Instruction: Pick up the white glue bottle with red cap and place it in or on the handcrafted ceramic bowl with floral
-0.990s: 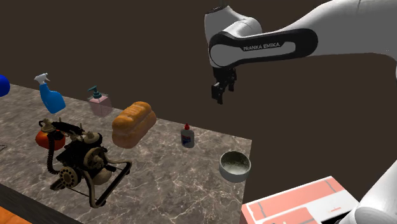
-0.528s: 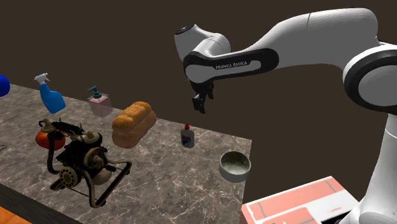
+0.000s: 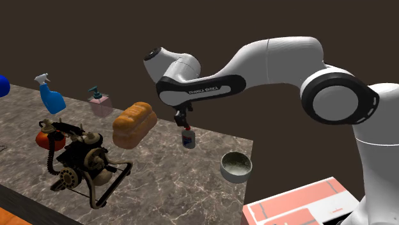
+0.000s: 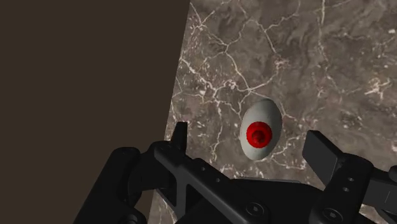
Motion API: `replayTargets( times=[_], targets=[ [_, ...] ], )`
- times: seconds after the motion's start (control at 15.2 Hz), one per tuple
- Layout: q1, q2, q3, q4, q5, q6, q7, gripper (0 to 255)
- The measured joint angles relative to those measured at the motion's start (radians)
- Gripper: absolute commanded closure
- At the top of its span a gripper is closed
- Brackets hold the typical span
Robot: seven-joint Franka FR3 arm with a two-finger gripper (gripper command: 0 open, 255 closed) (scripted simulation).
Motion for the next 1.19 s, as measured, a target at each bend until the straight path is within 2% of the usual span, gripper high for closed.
replayTargets(
  times=[0.2, 0.33, 0.86, 1.19],
  targets=[
    [0.067, 0.113, -0.005, 0.109, -0.052, -0.025, -0.044, 0],
    [0.091, 0.146, -0.005, 0.134, -0.071, -0.029, -0.061, 0],
    [0.068, 0.16, -0.012, 0.064, -0.087, 0.048, -0.051, 0],
    [0.067, 0.161, -0.012, 0.062, -0.088, 0.052, -0.051, 0]
  ],
)
